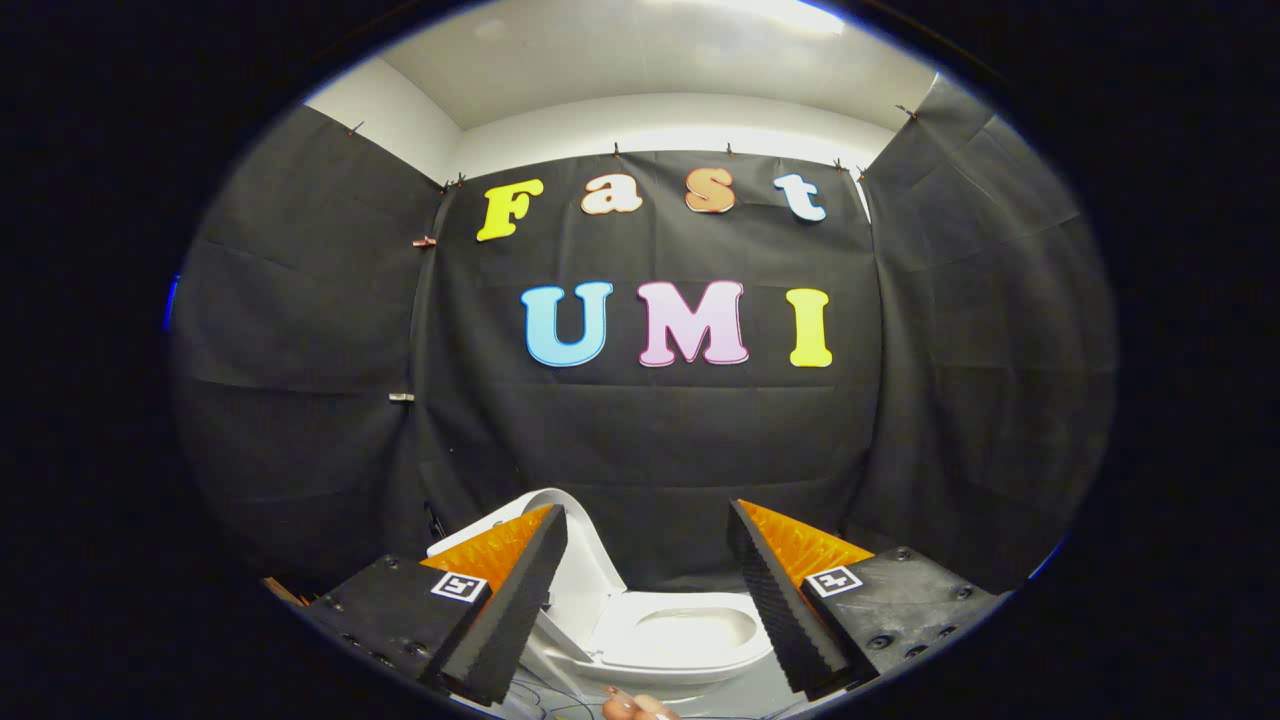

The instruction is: Open the toilet lid.

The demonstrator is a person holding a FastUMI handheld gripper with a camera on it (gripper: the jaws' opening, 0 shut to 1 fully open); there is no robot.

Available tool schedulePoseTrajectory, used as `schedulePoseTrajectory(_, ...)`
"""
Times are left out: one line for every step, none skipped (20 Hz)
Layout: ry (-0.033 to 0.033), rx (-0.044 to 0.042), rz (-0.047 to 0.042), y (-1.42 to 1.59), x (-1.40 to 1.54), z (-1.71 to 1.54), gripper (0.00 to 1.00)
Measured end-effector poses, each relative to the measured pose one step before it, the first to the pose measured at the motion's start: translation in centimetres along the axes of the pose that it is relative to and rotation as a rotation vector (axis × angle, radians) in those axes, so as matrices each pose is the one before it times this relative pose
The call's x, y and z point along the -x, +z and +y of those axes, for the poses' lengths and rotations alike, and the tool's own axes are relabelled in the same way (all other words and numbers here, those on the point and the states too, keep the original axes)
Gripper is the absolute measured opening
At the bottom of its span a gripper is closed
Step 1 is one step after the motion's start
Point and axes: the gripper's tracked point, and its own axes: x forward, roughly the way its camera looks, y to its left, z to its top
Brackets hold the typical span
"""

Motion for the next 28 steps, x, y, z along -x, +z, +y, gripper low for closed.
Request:
schedulePoseTrajectory(-0.00633,0.01172,-0.01241,0.549,0.383,-0.320,0.99)
schedulePoseTrajectory(-0.00636,0.01497,-0.00721,0.347,0.405,-0.356,1.00)
schedulePoseTrajectory(-0.00880,0.01612,-0.00460,0.199,0.610,-0.336,1.00)
schedulePoseTrajectory(-0.00720,0.01410,-0.00671,0.332,0.440,-0.214,0.99)
schedulePoseTrajectory(-0.00620,0.00835,-0.00775,0.390,0.354,-0.164,0.99)
schedulePoseTrajectory(-0.00759,0.00121,-0.00833,0.358,0.521,-0.211,1.00)
schedulePoseTrajectory(-0.01404,-0.00237,-0.00575,0.237,0.371,-0.422,0.99)
schedulePoseTrajectory(-0.01071,-0.00465,-0.00245,0.199,0.458,-0.280,0.98)
schedulePoseTrajectory(-0.00539,-0.00776,-0.00090,0.223,0.259,-0.085,0.98)
schedulePoseTrajectory(-0.00051,-0.00827,-0.00048,0.148,0.381,0.004,0.98)
schedulePoseTrajectory(0.00107,-0.00470,0.00057,-0.028,0.283,0.075,0.98)
schedulePoseTrajectory(-0.00487,0.00132,0.00214,0.067,0.111,-0.171,0.98)
schedulePoseTrajectory(-0.00412,0.00245,0.00239,0.034,0.057,-0.123,0.98)
schedulePoseTrajectory(-0.00026,-0.00054,0.00048,0.060,0.038,0.103,0.98)
schedulePoseTrajectory(0.00240,-0.00353,-0.00027,-0.022,0.059,0.147,0.98)
schedulePoseTrajectory(0.00116,-0.00389,0.00104,-0.007,0.082,-0.008,0.98)
schedulePoseTrajectory(-0.00115,-0.00312,0.00172,-0.133,-0.003,-0.034,0.98)
schedulePoseTrajectory(-0.00042,-0.00326,0.00257,-0.074,0.026,-0.114,0.98)
schedulePoseTrajectory(-0.00026,-0.00333,0.00245,-0.089,-0.062,-0.049,0.98)
schedulePoseTrajectory(0.00006,-0.00430,0.00225,-0.074,-0.004,-0.043,0.98)
schedulePoseTrajectory(0.00321,-0.00406,0.00136,-0.180,-0.141,0.060,0.98)
schedulePoseTrajectory(0.00294,-0.00293,0.00116,-0.112,-0.109,0.062,0.99)
schedulePoseTrajectory(0.00377,-0.00180,0.00363,-0.134,0.018,0.037,0.98)
schedulePoseTrajectory(0.00306,-0.00238,0.00598,-0.247,-0.010,0.010,0.98)
schedulePoseTrajectory(0.00039,-0.00139,0.00625,-0.315,0.001,0.015,0.99)
schedulePoseTrajectory(-0.00170,-0.00181,0.00188,-0.001,0.101,-0.104,0.98)
schedulePoseTrajectory(-0.00018,-0.00238,-0.00200,0.048,0.049,0.029,0.98)
schedulePoseTrajectory(0.00016,-0.00173,-0.00166,-0.011,-0.080,0.043,0.98)
